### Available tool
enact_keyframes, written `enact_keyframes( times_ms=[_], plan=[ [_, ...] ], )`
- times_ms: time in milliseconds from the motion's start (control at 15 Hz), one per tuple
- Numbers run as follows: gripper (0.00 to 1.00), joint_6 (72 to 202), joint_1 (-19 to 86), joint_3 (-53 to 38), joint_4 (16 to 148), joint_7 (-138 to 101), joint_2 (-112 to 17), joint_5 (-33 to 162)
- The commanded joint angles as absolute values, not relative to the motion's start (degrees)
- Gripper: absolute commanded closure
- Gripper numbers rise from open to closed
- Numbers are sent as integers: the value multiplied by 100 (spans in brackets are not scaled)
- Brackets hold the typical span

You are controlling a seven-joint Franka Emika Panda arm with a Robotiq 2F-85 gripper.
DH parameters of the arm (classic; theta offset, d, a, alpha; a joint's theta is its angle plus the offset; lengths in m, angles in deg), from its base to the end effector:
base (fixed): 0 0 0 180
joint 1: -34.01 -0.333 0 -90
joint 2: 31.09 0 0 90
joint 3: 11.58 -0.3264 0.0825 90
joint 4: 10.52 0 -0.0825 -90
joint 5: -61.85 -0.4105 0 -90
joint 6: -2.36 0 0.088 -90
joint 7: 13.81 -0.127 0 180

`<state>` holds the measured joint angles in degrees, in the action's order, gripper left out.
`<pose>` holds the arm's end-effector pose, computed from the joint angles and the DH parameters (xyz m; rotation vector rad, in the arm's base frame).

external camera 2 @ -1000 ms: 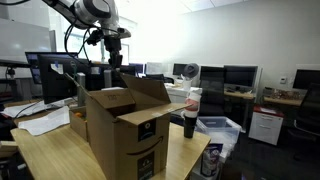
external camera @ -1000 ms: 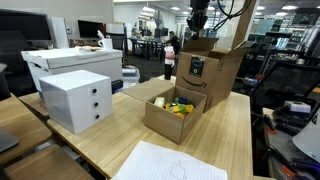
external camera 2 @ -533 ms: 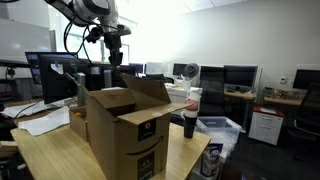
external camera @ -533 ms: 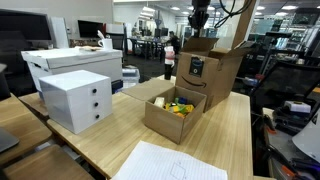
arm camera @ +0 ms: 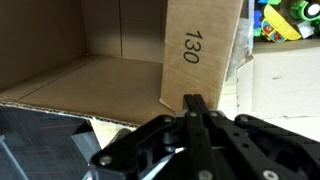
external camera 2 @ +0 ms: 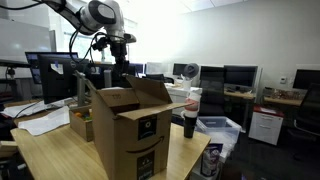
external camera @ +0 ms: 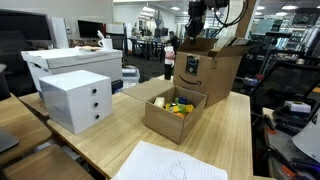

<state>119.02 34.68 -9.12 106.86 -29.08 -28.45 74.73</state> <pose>0.5660 -0.0477 0.4436 2.9263 -0.3281 0.0804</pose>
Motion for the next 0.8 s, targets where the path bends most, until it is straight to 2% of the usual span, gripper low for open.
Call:
enact_keyframes(
  times_ms=[0, 733],
  plan=[
    [99, 12171, 3556, -895, 10489, -2535, -3158, 7393],
    [98, 12220, 3524, -864, 9902, -2259, -3442, 7554]
  ],
)
